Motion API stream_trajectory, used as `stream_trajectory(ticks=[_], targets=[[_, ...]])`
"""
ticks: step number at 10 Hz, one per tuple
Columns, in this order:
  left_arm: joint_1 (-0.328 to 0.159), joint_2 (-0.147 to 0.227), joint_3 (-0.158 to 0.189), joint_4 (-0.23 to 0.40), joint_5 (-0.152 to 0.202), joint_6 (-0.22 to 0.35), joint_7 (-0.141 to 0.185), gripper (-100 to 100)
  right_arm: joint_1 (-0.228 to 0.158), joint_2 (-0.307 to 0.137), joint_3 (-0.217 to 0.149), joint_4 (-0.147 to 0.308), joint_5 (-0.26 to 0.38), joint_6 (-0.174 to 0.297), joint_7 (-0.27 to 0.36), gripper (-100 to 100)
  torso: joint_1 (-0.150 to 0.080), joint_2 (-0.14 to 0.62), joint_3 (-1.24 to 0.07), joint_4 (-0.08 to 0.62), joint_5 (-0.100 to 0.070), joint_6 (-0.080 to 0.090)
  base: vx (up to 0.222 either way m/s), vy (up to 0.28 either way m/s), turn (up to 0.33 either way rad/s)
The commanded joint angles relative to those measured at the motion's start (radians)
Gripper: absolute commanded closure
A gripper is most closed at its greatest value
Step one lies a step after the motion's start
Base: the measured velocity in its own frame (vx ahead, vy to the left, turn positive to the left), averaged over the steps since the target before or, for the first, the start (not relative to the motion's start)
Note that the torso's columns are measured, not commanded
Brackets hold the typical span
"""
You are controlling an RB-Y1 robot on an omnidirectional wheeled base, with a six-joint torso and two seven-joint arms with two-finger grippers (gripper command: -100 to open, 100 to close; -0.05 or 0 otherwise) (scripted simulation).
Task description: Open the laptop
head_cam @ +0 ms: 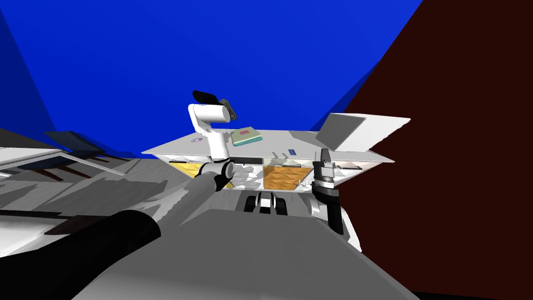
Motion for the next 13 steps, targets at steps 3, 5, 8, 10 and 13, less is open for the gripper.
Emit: stream_trajectory(ticks=[3, 5, 8, 10, 13], targets=[[-0.03, 0.012, 0.004, -0.015, -0.005, 0.046, -0.001, -100, 0.0, 0.0, 0.0, 0.0, 0.0, 0.0, 0.0, 0, 0.002, -0.002, -0.001, -0.001, 0.001, 0.0, 0.069, 0.033, -0.017], [-0.054, 0.021, 0.004, -0.031, -0.008, 0.088, -0.003, -100, 0.0, 0.0, 0.0, 0.0, 0.0, 0.0, 0.0, 0, 0.001, 0.001, 0.001, 0.0, 0.0, 0.0, 0.042, 0.019, -0.019], [-0.091, 0.034, 0.004, -0.055, -0.012, 0.151, -0.005, -100, 0.0, 0.0, 0.0, 0.0, 0.0, 0.0, 0.0, 0, 0.002, 0.0, 0.0, 0.0, 0.001, 0.0, 0.029, 0.01, -0.014], [-0.116, 0.042, 0.004, -0.071, -0.015, 0.193, -0.007, -100, 0.0, 0.0, 0.0, 0.0, 0.0, 0.0, 0.0, 0, 0.002, -0.001, 0.0, 0.0, 0.001, 0.0, 0.031, 0.011, -0.016], [-0.123, 0.044, 0.003, -0.073, -0.017, 0.201, -0.007, 0, 0.0, 0.0, 0.0, 0.0, 0.0, 0.0, 0.0, 0, 0.002, 0.0, 0.0, 0.0, 0.001, 0.0, 0.017, 0.005, -0.005]])
